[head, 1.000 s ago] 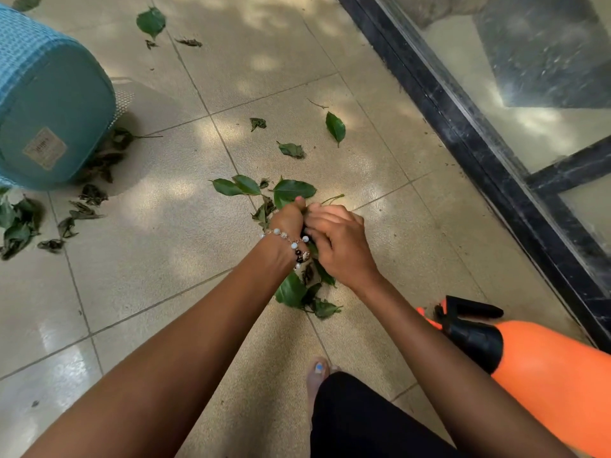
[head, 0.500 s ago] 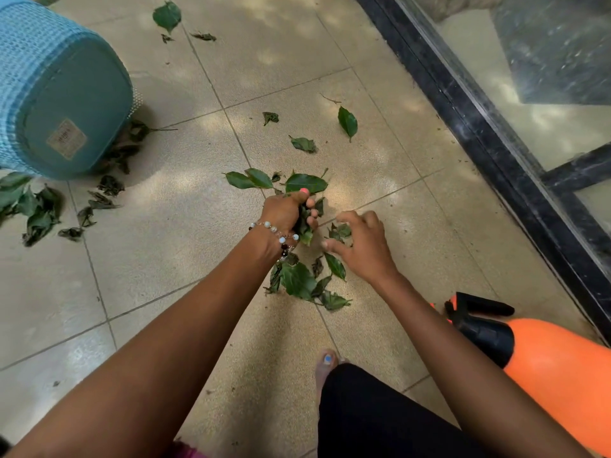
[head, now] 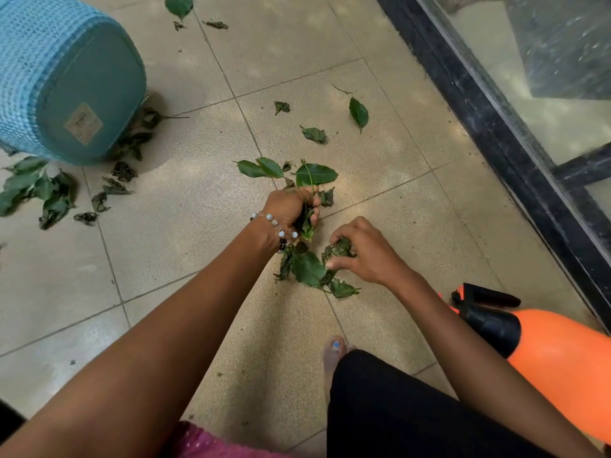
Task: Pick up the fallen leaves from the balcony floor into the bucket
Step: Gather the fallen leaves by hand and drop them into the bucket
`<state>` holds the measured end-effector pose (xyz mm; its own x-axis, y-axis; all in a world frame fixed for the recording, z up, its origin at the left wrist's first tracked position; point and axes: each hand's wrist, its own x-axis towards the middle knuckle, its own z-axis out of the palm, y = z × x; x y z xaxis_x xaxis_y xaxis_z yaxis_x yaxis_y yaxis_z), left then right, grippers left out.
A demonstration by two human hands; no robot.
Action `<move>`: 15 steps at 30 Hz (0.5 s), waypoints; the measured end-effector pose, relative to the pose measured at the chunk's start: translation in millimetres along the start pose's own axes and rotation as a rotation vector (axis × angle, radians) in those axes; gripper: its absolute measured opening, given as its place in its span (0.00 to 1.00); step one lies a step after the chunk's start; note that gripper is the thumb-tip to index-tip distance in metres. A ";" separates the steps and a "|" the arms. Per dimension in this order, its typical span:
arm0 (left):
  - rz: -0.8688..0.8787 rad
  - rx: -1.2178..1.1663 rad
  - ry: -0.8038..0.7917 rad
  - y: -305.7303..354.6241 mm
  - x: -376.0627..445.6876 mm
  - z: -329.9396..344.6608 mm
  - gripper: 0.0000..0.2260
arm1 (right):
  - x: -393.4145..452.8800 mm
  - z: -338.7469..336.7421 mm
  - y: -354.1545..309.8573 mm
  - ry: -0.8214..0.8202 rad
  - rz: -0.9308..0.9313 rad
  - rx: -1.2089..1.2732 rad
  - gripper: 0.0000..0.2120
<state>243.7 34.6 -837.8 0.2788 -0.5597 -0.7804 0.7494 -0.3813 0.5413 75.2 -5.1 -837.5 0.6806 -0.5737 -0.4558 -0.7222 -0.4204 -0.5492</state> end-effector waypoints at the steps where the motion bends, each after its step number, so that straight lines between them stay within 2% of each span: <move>1: 0.008 0.016 0.001 -1.9 0.0 0.8 0.12 | -3.1 5.6 -3.6 -0.035 -0.008 -0.061 0.28; 3: 0.006 0.041 -0.001 -4.9 -0.9 3.1 0.13 | -7.8 17.8 -10.1 -0.037 -0.057 -0.201 0.36; 5: -0.005 0.064 0.001 -7.3 -4.1 5.7 0.13 | -10.5 27.3 -12.4 -0.012 -0.131 -0.299 0.36; 10: -0.001 0.154 0.061 -13.6 -7.8 4.7 0.11 | -11.8 36.6 -5.9 0.133 -0.342 -0.255 0.12; 12: 0.005 0.195 0.083 -15.4 -7.6 2.5 0.13 | -7.8 33.6 -3.3 0.165 -0.330 -0.218 0.10; 15: 0.056 0.241 0.118 -16.1 -7.4 -0.6 0.15 | -3.0 14.4 -4.2 0.289 -0.123 0.023 0.09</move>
<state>230.0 45.4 -840.9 0.3945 -0.5006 -0.7706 0.5700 -0.5245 0.6325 77.9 8.6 -843.8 0.6968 -0.6970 -0.1690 -0.6317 -0.4849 -0.6048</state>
